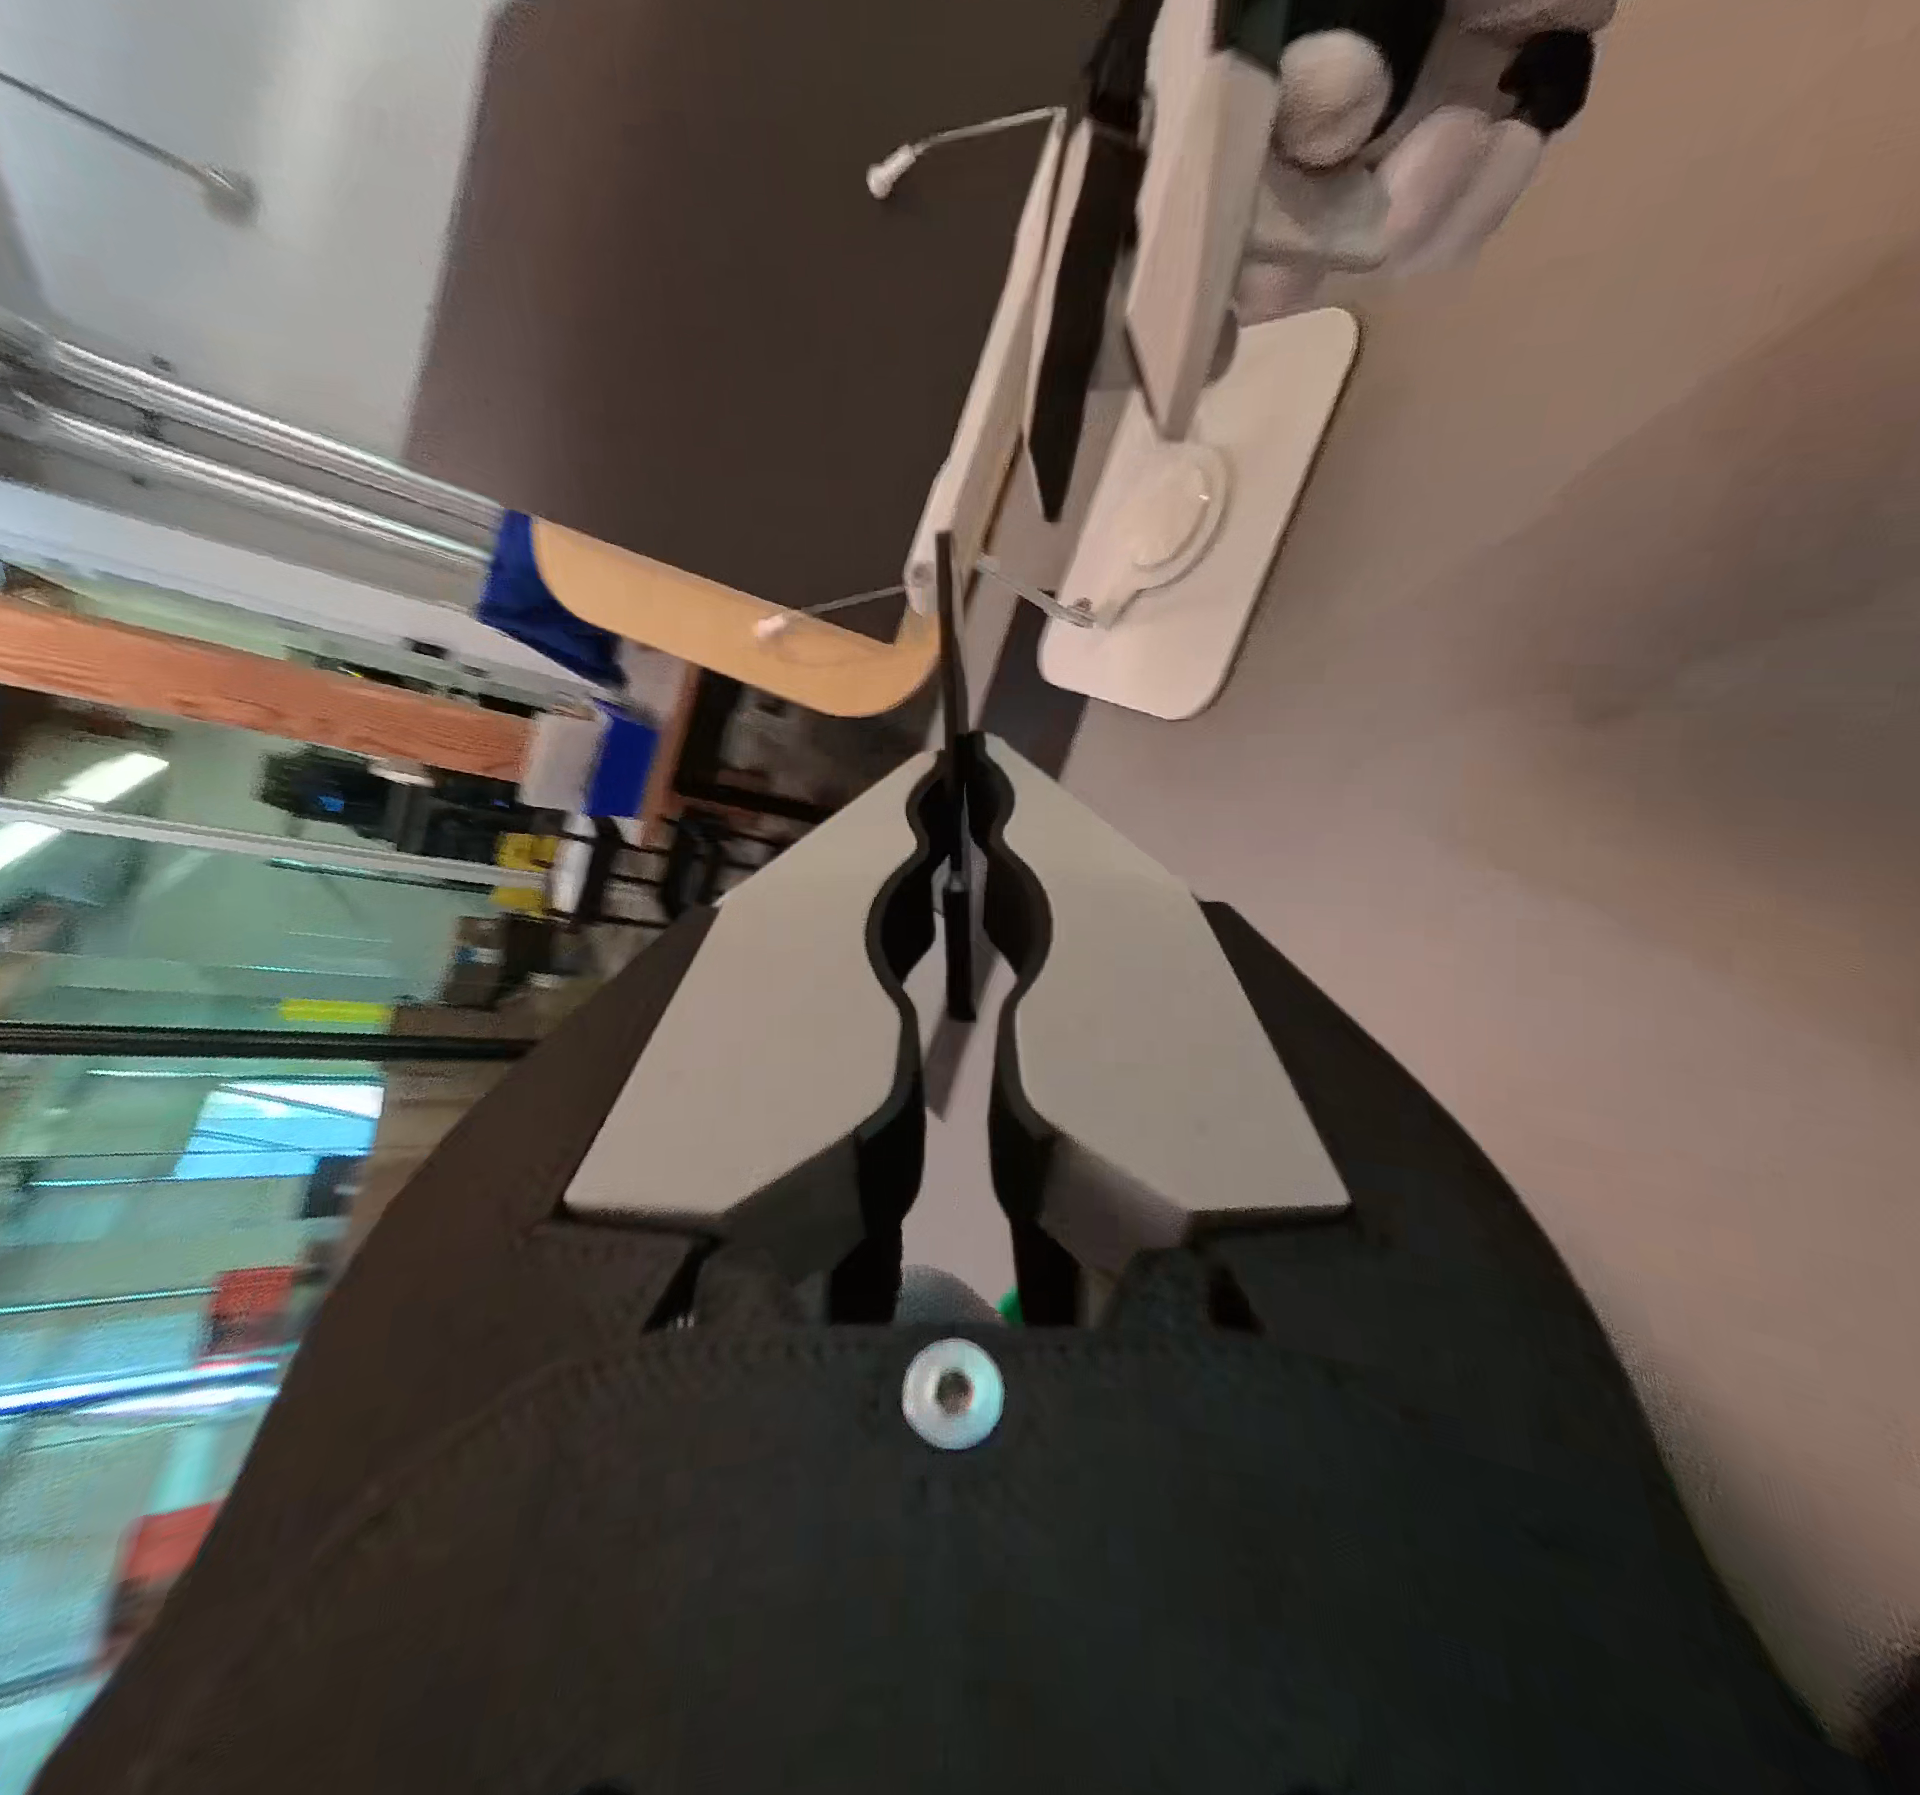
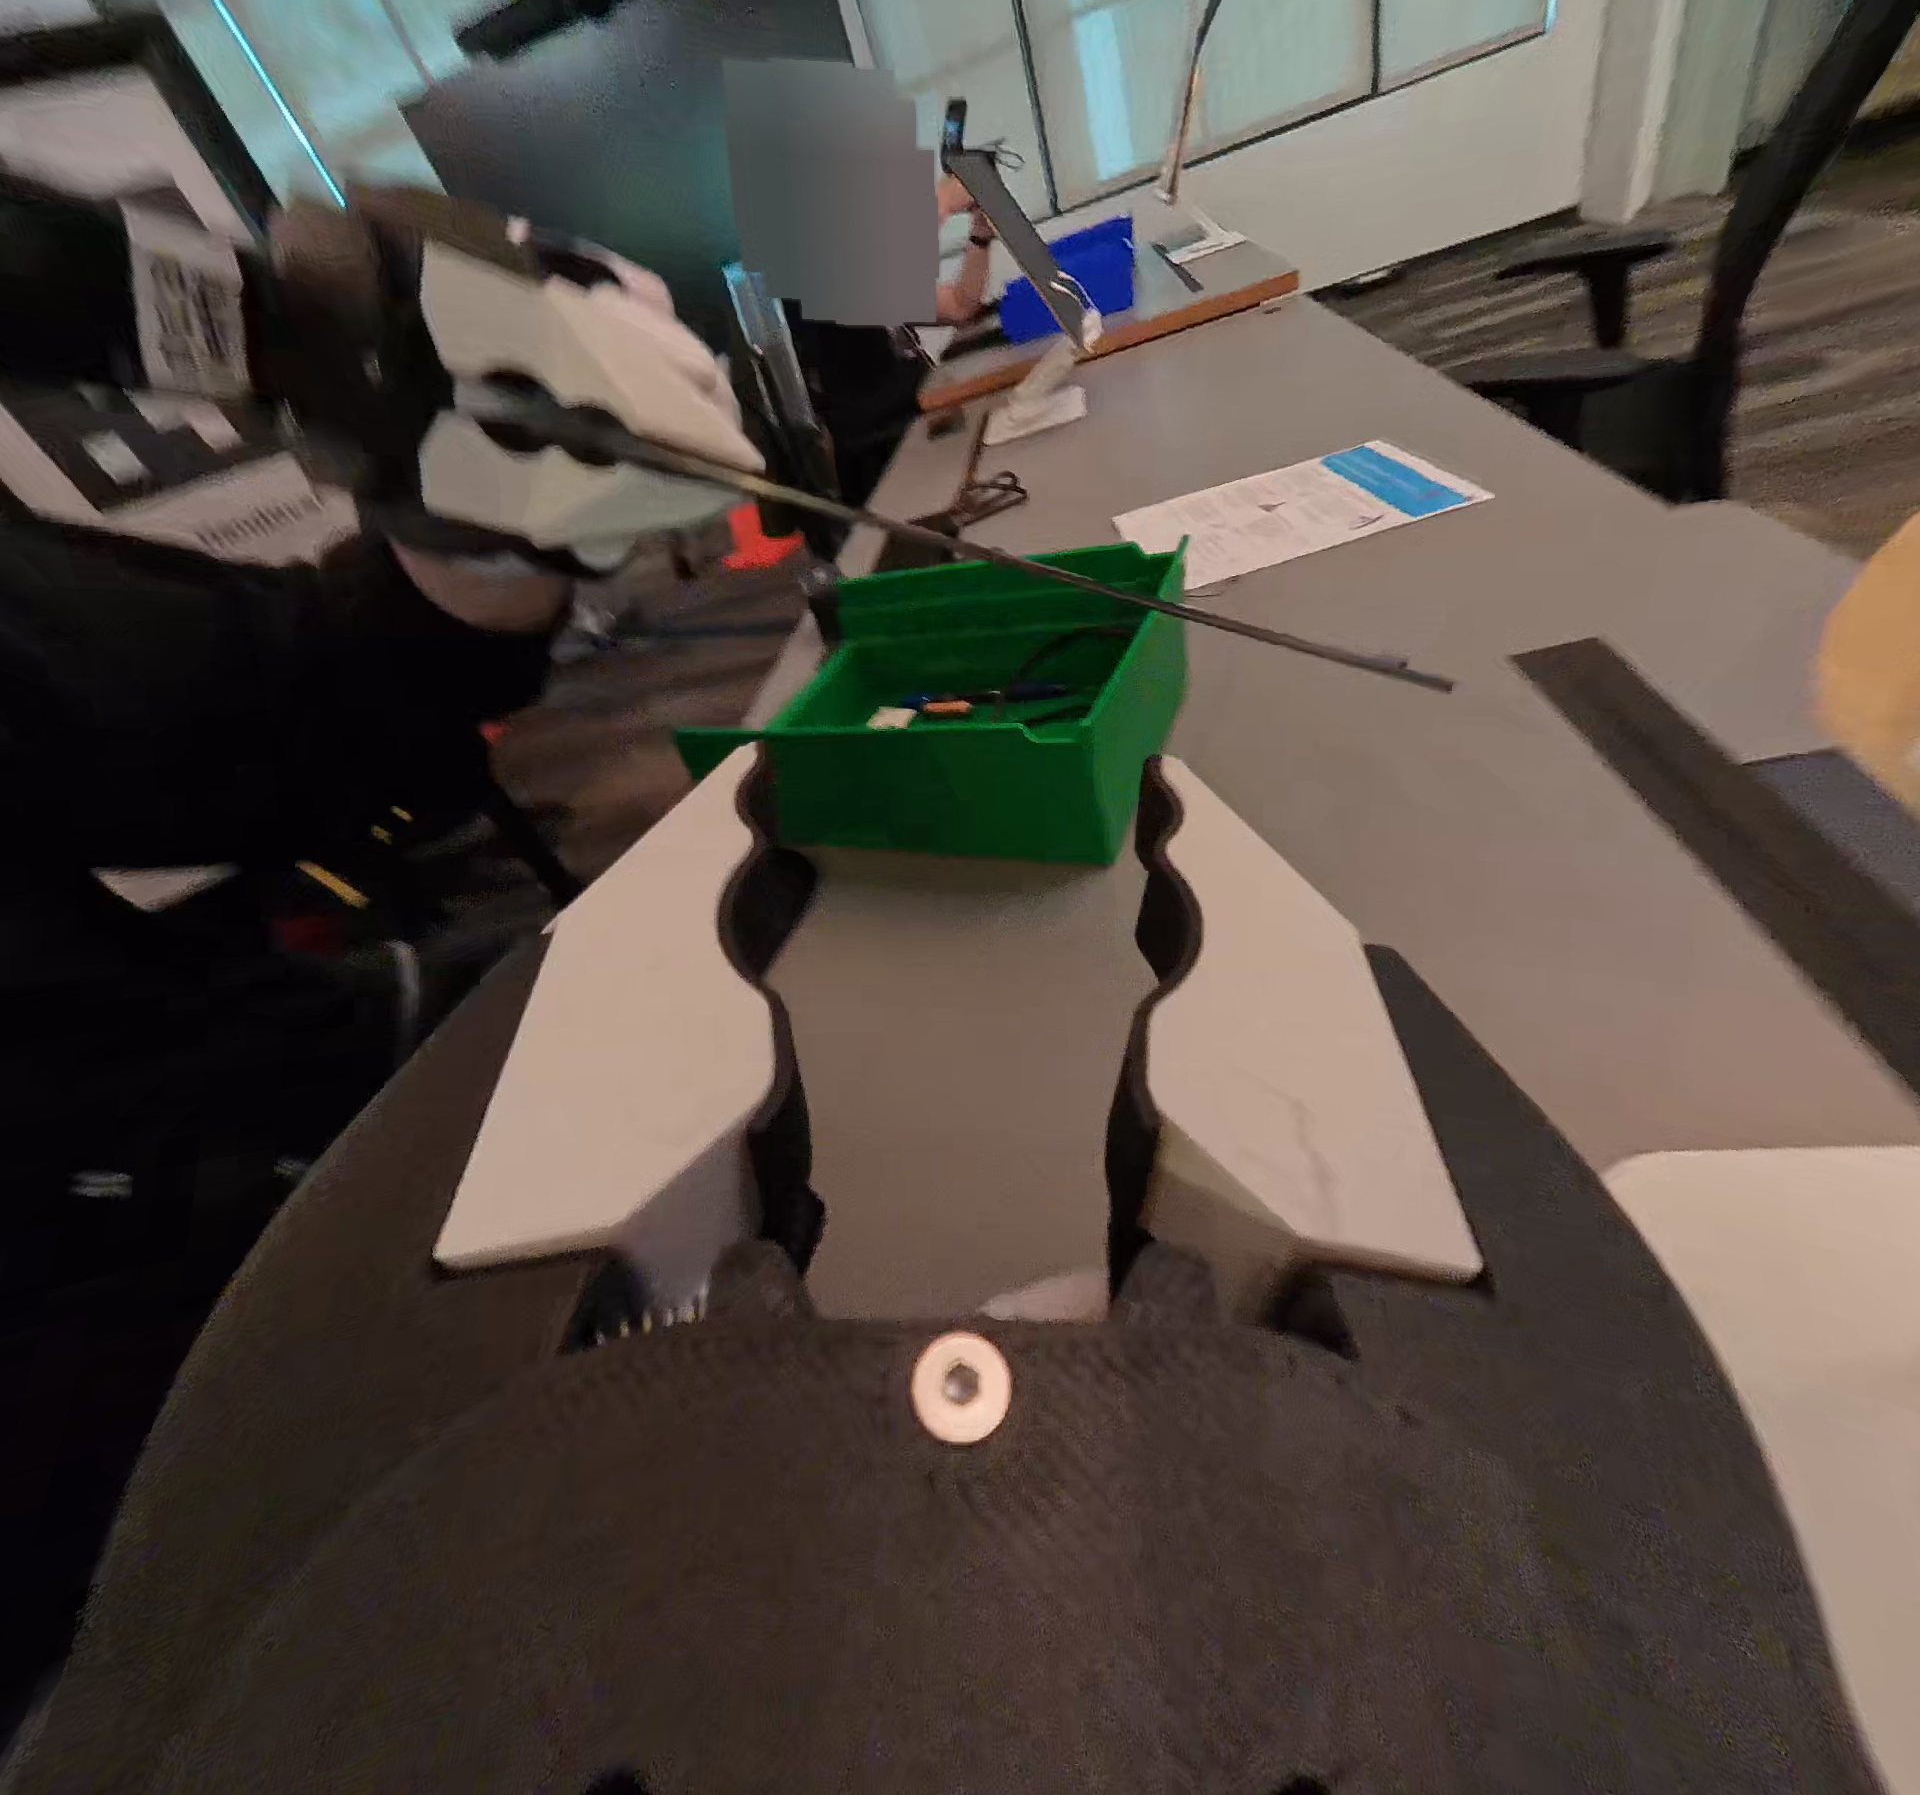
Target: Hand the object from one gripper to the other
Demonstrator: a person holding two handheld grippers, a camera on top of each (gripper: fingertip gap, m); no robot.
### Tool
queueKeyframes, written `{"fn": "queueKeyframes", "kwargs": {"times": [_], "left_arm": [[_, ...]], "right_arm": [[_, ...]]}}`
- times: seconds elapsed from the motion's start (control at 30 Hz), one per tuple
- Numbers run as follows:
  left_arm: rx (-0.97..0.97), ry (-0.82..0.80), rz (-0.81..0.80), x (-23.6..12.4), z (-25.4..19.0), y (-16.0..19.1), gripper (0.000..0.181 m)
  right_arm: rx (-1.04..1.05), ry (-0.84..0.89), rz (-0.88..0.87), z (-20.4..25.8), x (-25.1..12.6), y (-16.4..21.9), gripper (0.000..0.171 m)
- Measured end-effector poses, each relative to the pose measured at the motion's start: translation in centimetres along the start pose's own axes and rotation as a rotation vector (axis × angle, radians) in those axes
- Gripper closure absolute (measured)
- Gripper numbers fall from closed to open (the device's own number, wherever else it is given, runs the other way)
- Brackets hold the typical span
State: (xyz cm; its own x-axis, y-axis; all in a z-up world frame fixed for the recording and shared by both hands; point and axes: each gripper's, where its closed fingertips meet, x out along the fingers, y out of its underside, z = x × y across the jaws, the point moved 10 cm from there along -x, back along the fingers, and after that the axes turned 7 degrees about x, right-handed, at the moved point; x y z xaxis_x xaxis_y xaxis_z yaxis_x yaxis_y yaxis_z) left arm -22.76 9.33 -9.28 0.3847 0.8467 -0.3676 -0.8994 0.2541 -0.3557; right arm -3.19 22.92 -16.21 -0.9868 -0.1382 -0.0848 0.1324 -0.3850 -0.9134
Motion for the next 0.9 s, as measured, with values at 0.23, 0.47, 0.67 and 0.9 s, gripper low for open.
{"fn": "queueKeyframes", "kwargs": {"times": [0.23,0.47,0.67,0.9], "left_arm": [[-0.331,0.243,0.045,0.2,3.1,0.0,0.181],[-0.836,0.398,-0.087,2.0,5.6,3.0,0.181],[-0.952,0.518,-0.135,3.0,3.6,2.7,0.181],[-0.962,0.48,-0.185,3.1,3.5,2.7,0.181]], "right_arm": [[-0.344,0.179,0.108,2.7,1.2,-0.6,0.084],[-0.795,0.715,0.183,2.6,6.4,0.0,0.049],[-0.84,0.87,0.197,1.8,9.4,1.7,0.063],[-0.754,0.798,0.182,1.7,9.3,1.7,0.064]]}}
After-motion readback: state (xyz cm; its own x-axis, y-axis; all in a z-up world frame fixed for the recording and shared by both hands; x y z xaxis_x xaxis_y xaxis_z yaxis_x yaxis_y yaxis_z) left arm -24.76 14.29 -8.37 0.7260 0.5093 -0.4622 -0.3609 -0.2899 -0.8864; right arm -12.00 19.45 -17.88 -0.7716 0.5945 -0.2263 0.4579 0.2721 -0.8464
